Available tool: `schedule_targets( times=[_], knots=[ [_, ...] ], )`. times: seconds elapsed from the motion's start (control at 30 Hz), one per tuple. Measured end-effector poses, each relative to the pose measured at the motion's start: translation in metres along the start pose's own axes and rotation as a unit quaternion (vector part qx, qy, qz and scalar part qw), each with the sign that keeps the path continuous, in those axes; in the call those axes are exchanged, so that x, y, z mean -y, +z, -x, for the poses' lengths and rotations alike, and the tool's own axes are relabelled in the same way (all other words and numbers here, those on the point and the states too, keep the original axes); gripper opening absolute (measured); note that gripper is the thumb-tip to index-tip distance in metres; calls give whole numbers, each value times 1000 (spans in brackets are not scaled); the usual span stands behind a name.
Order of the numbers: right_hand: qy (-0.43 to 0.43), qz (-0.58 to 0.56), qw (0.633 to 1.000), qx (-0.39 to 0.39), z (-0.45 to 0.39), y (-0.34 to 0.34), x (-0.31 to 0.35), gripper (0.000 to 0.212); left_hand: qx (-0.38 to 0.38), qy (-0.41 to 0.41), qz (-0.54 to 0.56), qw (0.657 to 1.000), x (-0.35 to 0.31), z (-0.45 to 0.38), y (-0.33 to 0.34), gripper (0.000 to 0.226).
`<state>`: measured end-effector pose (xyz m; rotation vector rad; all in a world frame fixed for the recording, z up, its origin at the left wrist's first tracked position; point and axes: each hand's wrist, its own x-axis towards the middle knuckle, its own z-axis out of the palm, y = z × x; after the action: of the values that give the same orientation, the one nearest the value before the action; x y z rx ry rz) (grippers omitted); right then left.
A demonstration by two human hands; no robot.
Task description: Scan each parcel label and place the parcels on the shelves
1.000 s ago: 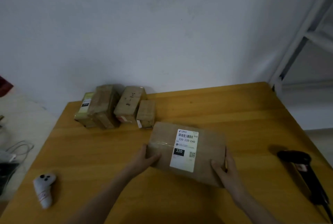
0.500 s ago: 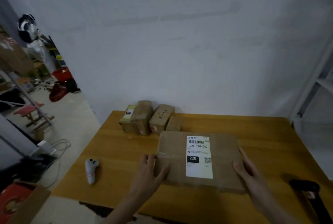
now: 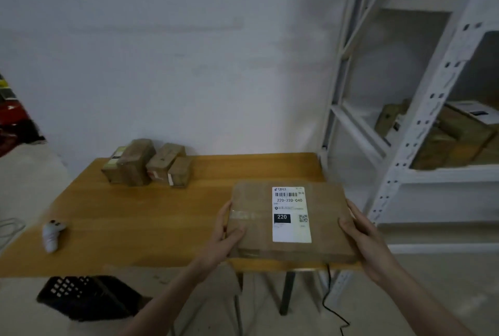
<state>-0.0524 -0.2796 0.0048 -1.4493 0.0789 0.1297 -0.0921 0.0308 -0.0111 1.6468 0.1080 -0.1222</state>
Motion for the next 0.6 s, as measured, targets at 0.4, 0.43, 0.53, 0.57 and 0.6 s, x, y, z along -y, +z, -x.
schedule_targets(
  times=[0.4,0.43,0.53,0.57,0.6],
  knots=[
    [19,18,999,-28,-47,-53,-8,39,-8,-46,-8,999,0,-78,49,50],
    [27,13,999,-36,-57,-51,-12,38,-11,-45,-12,999,-2,-84,45,50],
    [98,-4,993,-69,-85,-46,-25,45,-19,-44,-16,999,0,-104,28,64],
    [124,-11,989,-79,-93,-46,-31,47,-25,-39,-20,999,2,-110,22,67],
    [149,-5,984,-93,-101,-45,-37,46,-33,-30,-21,999,3,-117,17,66]
  ],
)
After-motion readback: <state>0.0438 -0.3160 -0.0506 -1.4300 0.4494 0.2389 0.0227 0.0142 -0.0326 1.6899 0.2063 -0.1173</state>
